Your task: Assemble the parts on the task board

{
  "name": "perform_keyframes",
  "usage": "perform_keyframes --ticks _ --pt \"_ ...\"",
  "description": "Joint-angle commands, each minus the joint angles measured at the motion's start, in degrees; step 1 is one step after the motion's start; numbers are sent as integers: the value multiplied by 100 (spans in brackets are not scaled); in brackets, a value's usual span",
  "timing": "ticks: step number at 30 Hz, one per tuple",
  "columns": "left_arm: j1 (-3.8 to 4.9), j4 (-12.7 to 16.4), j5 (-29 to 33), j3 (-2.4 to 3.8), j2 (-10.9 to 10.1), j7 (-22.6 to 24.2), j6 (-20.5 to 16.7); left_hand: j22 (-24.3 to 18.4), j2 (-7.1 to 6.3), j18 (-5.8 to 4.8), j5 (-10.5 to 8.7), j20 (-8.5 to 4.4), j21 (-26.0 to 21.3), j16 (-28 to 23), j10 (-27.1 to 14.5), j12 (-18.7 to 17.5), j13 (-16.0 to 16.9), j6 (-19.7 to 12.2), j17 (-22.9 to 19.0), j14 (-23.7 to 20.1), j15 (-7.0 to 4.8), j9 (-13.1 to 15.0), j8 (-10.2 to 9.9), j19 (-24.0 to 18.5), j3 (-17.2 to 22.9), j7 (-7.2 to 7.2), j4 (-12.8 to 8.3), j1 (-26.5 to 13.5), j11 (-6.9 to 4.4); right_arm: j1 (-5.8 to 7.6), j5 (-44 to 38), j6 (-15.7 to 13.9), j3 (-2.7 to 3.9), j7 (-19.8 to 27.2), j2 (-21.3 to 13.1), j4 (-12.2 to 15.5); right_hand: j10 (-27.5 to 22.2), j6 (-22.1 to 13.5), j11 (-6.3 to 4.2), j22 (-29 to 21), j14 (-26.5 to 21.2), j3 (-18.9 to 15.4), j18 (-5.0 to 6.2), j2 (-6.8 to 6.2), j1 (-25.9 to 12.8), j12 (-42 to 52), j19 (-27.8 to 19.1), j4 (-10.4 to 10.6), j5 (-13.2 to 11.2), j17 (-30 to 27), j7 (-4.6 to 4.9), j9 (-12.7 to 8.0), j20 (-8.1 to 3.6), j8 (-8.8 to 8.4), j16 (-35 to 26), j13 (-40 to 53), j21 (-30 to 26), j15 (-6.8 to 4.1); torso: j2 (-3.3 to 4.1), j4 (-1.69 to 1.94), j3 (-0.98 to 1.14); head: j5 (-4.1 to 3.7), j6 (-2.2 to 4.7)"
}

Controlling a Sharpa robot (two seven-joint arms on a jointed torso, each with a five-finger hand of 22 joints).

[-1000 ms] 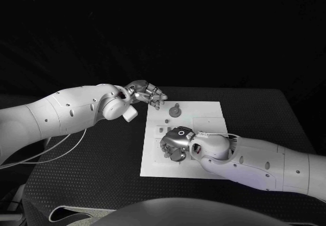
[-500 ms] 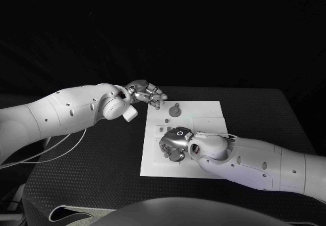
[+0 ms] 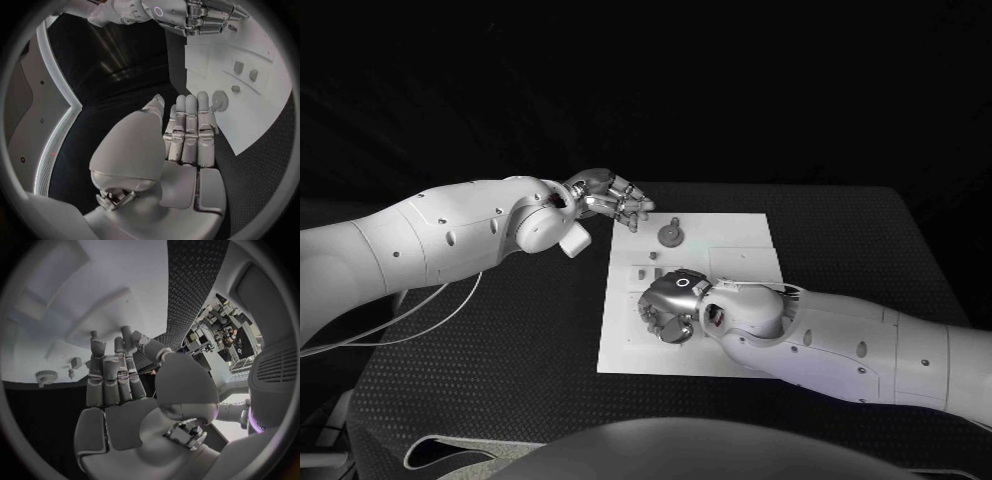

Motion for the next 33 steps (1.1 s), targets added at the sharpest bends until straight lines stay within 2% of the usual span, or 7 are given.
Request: perform_keyframes --ticks 1,6,12,21,27,29,33 --pt "5 7 45 5 -1 19 109 -5 -15 59 -2 44 9 -21 -37 16 -8 -35 -6 -23 26 7 11 -15 42 -11 5 -61 3 -15 96 -70 -7 7 -24 11 -107 -207 43 109 0 -27 39 -231 -129 -59 -16 30 31 14 101 -79 3 -106 -14 9 -10 74 -3 -2 0 -1 -2" --pt "5 4 45 5 -1 0 134 -6 -21 58 -2 45 10 -21 -39 15 -9 -36 -6 -24 26 8 11 -17 41 -10 8 -70 4 -15 196 -174 -7 15 -30 2 -288 -410 123 114 -58 8 39 -372 -164 -164 -34 105 31 27 195 -109 11 -192 -11 18 -21 150 -1 -2 5 -17 4" --pt "5 1 45 5 2 -39 204 -6 -26 58 -2 46 10 -21 -49 11 -12 -45 -7 -26 27 7 8 -18 44 -8 8 -77 8 -14 220 -265 -7 18 -88 46 -411 -527 170 120 -68 25 39 -404 -147 -228 -34 134 30 38 233 -122 10 -233 9 21 -14 196 -2 -3 9 -24 2" --pt "5 -10 45 5 -2 -12 176 -7 -29 58 -2 46 11 -21 -55 9 -13 -50 -7 -27 28 7 7 -18 46 -6 7 -81 10 55 532 -913 7 187 -371 342 -406 -527 166 128 -21 29 39 -429 -120 -217 20 155 28 55 226 -106 -9 -205 58 58 29 192 -5 -11 7 -53 39" --pt "5 -40 45 5 -3 232 -86 -6 -33 63 -2 43 14 -16 -47 16 -12 -46 -5 -23 25 10 11 -15 57 -8 -2 -69 7 291 978 -1179 183 413 -676 538 -264 -522 106 125 -13 24 39 -418 -110 -95 39 190 26 63 219 -85 -26 -167 77 197 56 137 -11 -18 11 -53 72" --pt "5 -42 45 5 -12 285 -129 -6 -32 68 -2 39 17 -10 -31 25 -8 -37 -3 -17 20 15 20 -11 77 -14 -18 -27 -2 419 1325 -1319 241 556 -832 530 -135 -484 56 121 -6 -12 39 -390 -218 20 51 305 22 61 217 -67 -18 -129 76 317 65 86 -9 -13 9 -65 102" --pt "5 -64 45 5 -13 251 -104 -6 -35 68 -2 40 17 -8 -25 27 -7 -34 -2 -16 19 18 24 -10 85 -17 -21 -4 -5 632 2053 -995 403 569 -1148 482 153 -334 -145 99 117 -99 39 -392 -437 509 170 586 21 59 104 57 -96 28 65 955 82 -116 -12 -20 14 -95 132"
